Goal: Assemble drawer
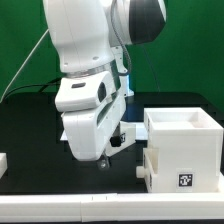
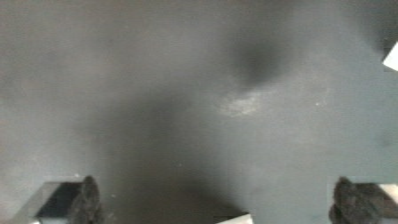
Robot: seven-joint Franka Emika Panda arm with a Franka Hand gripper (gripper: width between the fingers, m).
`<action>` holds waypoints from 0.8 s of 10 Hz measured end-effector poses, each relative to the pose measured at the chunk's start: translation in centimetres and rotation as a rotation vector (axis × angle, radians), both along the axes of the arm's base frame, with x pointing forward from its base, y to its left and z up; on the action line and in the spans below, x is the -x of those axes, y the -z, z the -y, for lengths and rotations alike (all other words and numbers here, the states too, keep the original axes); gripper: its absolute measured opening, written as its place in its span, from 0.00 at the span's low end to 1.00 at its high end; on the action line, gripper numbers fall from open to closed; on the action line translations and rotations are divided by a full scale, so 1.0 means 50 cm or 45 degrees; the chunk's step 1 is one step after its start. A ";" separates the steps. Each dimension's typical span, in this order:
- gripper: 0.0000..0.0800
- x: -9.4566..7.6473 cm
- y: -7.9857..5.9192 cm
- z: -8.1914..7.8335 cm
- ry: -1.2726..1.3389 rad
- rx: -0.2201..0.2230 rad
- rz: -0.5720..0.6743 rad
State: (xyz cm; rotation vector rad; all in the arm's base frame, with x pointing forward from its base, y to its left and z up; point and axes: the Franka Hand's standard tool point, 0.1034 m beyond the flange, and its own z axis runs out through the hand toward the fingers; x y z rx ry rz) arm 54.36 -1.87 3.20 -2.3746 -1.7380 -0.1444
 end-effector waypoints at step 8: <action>0.81 0.006 -0.050 0.018 -0.036 0.031 0.051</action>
Offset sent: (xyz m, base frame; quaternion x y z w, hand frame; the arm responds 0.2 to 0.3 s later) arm 0.0000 0.0000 0.0000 0.0000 0.0000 0.0000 1.0000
